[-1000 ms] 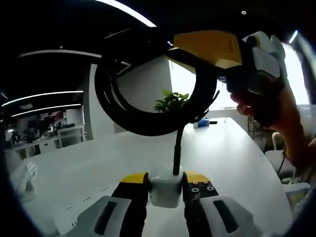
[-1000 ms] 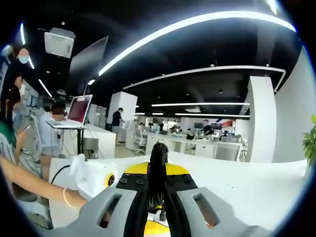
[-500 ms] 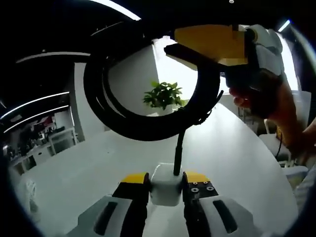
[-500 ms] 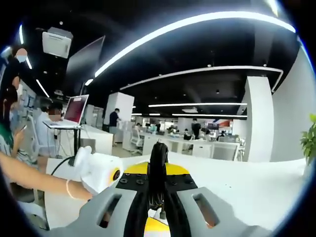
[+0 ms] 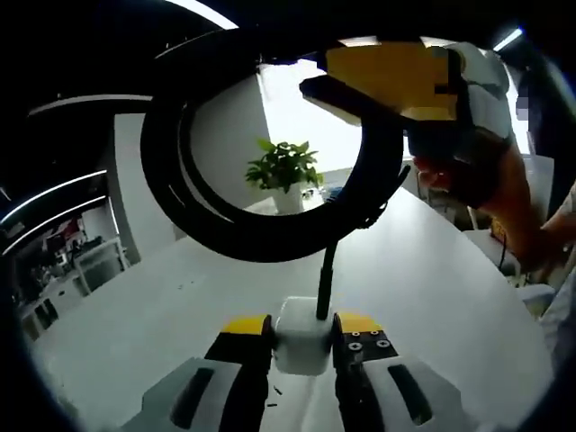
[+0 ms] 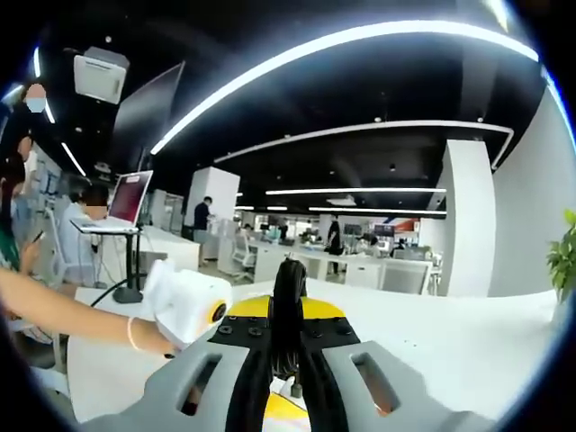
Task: Straighten the power strip on the desk, plug the charger into it
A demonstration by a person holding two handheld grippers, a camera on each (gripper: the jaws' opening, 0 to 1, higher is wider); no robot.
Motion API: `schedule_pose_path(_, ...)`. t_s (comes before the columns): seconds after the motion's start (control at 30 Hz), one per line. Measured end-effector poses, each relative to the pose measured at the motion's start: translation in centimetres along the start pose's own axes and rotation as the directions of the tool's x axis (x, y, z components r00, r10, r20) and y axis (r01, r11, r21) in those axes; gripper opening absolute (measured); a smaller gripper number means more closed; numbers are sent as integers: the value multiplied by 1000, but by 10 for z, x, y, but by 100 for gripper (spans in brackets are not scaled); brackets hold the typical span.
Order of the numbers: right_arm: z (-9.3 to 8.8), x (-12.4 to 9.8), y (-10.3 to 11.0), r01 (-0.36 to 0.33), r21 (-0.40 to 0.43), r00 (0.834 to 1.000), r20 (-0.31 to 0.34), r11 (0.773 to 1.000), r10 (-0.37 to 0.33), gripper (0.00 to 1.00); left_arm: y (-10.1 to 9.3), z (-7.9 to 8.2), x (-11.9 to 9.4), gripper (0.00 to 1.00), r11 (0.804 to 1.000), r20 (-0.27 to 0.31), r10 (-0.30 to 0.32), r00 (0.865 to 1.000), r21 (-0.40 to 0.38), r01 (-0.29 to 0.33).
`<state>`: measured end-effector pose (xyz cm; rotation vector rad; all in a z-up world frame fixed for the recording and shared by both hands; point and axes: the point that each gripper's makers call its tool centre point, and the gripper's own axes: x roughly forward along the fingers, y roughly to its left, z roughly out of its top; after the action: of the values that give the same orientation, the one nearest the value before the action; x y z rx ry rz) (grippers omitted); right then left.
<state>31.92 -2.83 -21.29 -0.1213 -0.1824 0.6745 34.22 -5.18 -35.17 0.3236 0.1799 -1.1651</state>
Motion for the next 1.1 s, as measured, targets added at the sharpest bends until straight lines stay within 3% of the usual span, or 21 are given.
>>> schedule_pose_path(0.63, 0, 16, -20, 2, -7, 1000, -17, 1000, -2, 6, 17, 7, 14, 25, 999, 40, -40, 998, -3, 40)
schedule_pose_path(1.1, -15, 18, -27, 3, 5, 999, -40, 1000, -3, 6, 17, -4, 24, 25, 998, 14, -63, 998, -11, 63)
